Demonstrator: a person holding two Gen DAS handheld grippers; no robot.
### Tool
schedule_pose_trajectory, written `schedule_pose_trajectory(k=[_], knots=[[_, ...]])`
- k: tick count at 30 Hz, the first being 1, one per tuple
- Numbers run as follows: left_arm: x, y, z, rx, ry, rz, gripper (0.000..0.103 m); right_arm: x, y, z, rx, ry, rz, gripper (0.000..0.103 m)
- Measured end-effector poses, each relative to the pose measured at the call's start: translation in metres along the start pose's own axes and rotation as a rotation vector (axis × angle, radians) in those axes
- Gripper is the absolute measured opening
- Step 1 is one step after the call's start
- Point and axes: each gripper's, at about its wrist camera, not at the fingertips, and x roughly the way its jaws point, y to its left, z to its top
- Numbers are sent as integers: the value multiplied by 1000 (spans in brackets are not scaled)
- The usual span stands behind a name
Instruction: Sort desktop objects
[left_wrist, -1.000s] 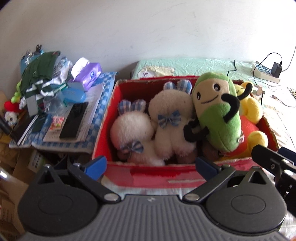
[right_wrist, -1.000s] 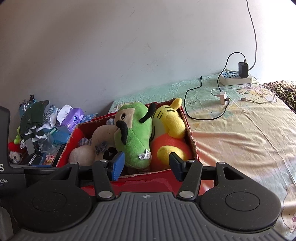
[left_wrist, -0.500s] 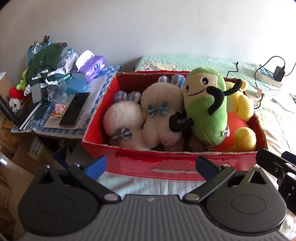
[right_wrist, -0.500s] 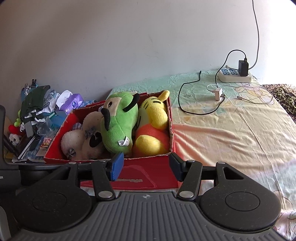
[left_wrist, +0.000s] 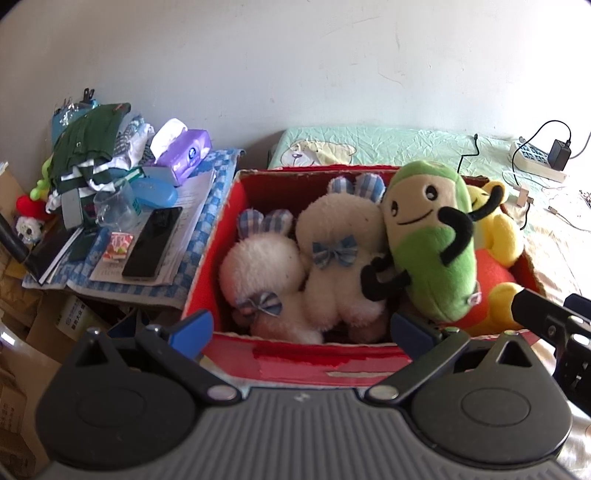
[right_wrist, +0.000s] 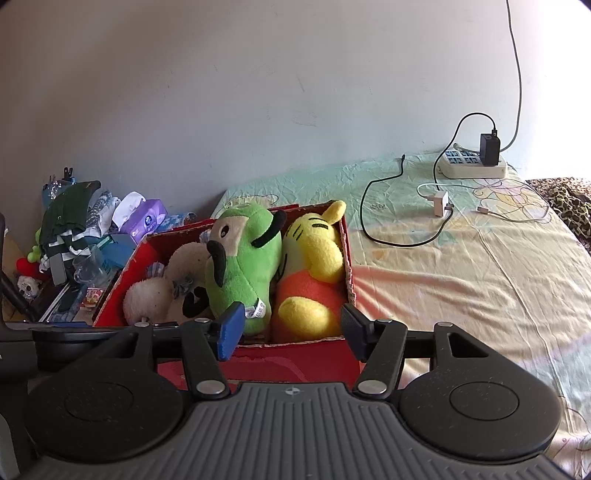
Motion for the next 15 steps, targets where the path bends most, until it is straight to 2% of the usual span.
schedule_pose_trajectory(k=[10, 15], knots=[[15, 16, 8, 26, -15, -36, 102, 18, 18, 1, 26, 0, -12, 64], [14, 20, 16, 42, -64, -62, 101, 21, 21, 2, 49, -11, -34, 64]])
